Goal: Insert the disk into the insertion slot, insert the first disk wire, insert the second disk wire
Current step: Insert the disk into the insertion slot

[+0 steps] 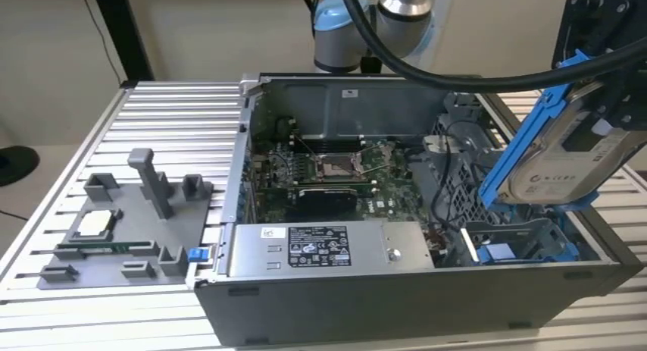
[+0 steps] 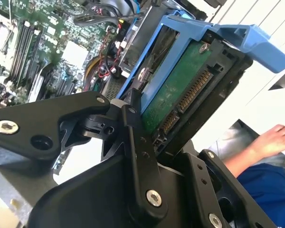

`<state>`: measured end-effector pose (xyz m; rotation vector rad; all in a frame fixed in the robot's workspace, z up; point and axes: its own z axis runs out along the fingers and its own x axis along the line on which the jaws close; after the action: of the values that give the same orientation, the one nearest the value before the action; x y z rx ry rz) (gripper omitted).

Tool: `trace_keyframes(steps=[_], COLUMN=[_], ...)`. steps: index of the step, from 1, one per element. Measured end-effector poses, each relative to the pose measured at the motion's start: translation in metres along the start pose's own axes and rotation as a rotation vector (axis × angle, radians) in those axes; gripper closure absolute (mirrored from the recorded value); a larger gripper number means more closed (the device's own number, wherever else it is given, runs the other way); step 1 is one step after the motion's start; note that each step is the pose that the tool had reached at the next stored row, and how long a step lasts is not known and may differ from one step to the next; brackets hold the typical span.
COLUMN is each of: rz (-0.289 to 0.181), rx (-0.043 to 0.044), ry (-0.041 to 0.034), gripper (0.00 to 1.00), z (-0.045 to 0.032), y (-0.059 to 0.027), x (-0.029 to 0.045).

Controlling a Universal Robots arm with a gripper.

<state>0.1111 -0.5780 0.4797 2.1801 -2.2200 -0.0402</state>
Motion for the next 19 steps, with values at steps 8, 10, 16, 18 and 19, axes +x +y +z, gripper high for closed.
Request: trace_keyframes(steps=[8,10,16,18,19], rz=[0.000,0.000,0.000,0.000,0.000], rx=[0.0000,0.0000,0.0003,0.0002,0.0003], ry=[0.0001,-0.0001,-0.0007,-0.0046,-0.0052], gripper=[1.00,1.00,1.00,1.00,1.00], z=[0.0002,0.0005,0.0112,0.0174,0.0191], y=[0.0000,0.0000,-0.0017,-0.0080,-0.0090], x=[-0.0001,-0.0001,-0.0010,-0.0006,-0.0005])
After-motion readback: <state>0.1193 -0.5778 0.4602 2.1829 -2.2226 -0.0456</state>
